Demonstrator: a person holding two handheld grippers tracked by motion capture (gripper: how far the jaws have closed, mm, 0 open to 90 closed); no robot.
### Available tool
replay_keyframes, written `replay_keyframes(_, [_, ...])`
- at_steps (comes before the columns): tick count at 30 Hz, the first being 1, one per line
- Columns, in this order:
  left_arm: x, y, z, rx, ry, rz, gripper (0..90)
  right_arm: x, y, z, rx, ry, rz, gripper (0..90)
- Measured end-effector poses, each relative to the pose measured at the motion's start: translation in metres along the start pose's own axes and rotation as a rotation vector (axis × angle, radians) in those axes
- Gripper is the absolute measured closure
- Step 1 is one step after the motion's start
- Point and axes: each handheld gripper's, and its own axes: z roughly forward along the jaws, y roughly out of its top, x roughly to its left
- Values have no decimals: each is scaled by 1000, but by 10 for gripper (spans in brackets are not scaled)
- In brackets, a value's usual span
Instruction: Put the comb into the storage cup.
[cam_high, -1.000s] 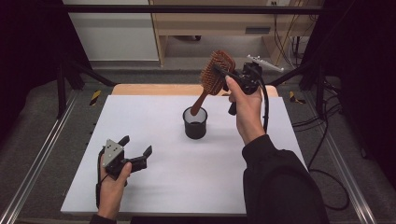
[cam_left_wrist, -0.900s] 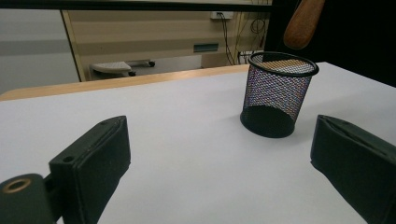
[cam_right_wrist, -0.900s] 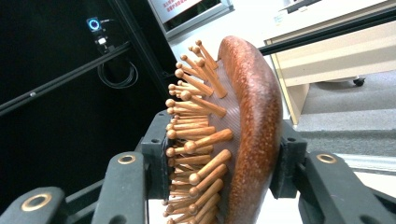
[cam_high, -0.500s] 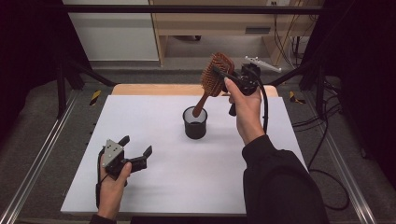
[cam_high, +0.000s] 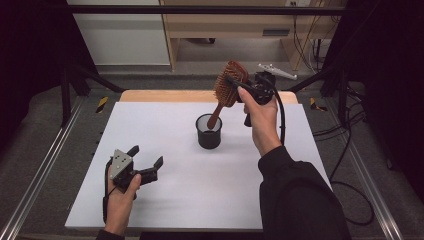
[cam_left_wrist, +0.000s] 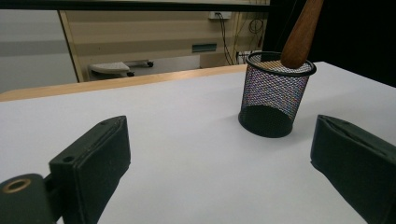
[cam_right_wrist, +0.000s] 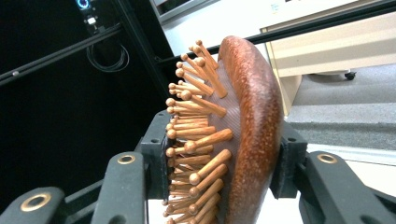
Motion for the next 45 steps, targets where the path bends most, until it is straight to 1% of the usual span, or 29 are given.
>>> replay_keyframes(7, [0,0,0,-1,0,-3,49,0,-7,12,22,-5,-17,516])
replay_keyframes(10, [0,0,0,-1,4,0,49,1,-13,20,43,-5,-26,516])
replay_keyframes(12, [1,0,0,1,-2,-1,49,2,-17,26,53,-2,-28,516])
replay_keyframes(17, [1,0,0,2,5,-3,49,3,-26,36,78,-9,-44,515])
replay_keyframes(20, [1,0,0,1,5,-2,49,1,-33,40,89,-11,-31,515])
replay_keyframes(24, [1,0,0,-2,-2,-3,46,-1,-42,45,102,-12,-31,515])
replay_keyframes(28, [2,0,0,0,3,-4,46,-4,-50,48,119,-15,-32,515])
replay_keyframes(29, [1,-1,0,1,-3,-10,45,-5,-51,48,121,-15,-33,514])
replay_keyframes(31, [1,0,0,2,2,-4,46,-6,-54,48,130,-15,-31,514])
replay_keyframes(36, [1,0,0,1,-1,-5,45,-8,-57,49,130,-8,-7,514])
replay_keyframes(37, [1,0,0,1,-9,-13,44,-8,-58,49,129,-5,-9,514])
replay_keyframes(39, [1,0,0,-2,-12,-12,45,-9,-61,50,129,0,-12,514])
replay_keyframes(42, [1,0,0,-2,-12,-22,44,-11,-64,51,116,0,5,513])
replay_keyframes(45, [1,0,-1,-4,-12,-21,45,-14,-65,51,116,0,19,511])
